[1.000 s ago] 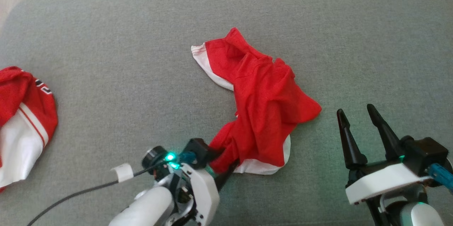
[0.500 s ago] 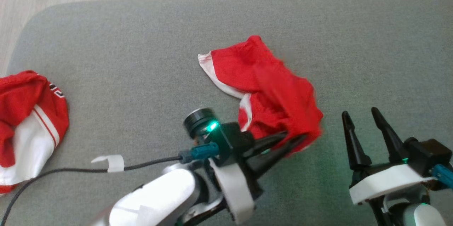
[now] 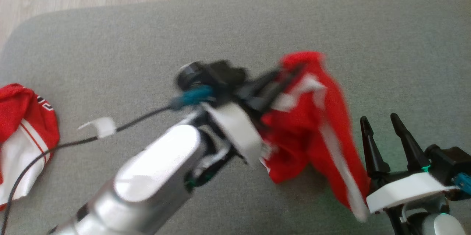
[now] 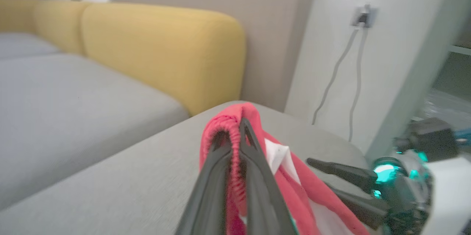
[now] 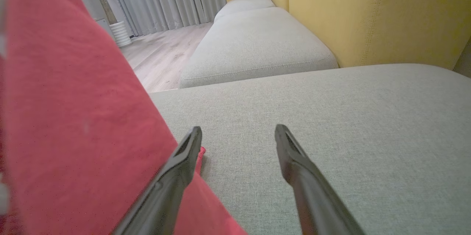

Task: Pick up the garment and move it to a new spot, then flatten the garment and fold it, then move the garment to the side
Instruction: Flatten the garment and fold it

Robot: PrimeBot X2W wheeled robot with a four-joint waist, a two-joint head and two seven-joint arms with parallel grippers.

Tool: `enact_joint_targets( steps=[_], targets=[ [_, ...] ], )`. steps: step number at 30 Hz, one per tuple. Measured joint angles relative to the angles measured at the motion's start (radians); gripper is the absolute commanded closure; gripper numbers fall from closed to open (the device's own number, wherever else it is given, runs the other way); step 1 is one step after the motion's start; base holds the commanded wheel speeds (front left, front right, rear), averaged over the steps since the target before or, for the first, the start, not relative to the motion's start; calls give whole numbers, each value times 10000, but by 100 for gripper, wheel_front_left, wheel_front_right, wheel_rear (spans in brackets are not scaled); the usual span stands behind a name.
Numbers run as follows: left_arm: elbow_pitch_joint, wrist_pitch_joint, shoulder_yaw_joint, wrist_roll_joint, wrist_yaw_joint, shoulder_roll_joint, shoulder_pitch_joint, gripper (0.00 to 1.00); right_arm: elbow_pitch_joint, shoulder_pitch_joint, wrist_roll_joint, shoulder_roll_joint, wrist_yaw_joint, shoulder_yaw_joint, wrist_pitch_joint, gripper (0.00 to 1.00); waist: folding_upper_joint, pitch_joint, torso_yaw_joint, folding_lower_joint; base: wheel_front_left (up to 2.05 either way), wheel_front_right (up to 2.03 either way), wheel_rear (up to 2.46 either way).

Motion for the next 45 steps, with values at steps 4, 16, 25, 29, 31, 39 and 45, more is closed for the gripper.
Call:
enact_joint_targets(
  steps=[4,16,25,29,31,39,45],
  targets=[
    [903,-267,683,-476,570,512,874,100,4,0,44,0,0,-36,-56,0,0,229,76,1,0,0,0],
    [2309,-2019,2102,-2130,995,1732,4466,0,-21,-67,-38,0,0,-8,-82,0,0,526,694,1,0,0,0],
    [2775,-4130,2721,-1409,1438,1413,4505,0,-259,-211,-345,0,0,44,23,0,0,176,887,0,0,0,0],
    [2499,-4460,3425,-267,2364,1519,4826,0,-437,-198,-443,0,0,52,123,0,0,-101,952,0,0,0,0],
    [1933,-4460,4017,430,2777,1559,5167,0,-487,-182,-487,0,0,56,146,0,0,-247,989,0,0,0,0],
    [73,-4504,5283,2090,3022,1707,6977,0,-861,306,-531,0,0,150,353,0,0,-677,1123,-1,0,0,0],
    [96,-4341,5147,2034,2773,1779,7606,0,-1026,609,-497,0,0,153,449,0,0,-761,1044,-1,0,0,0]
  ],
)
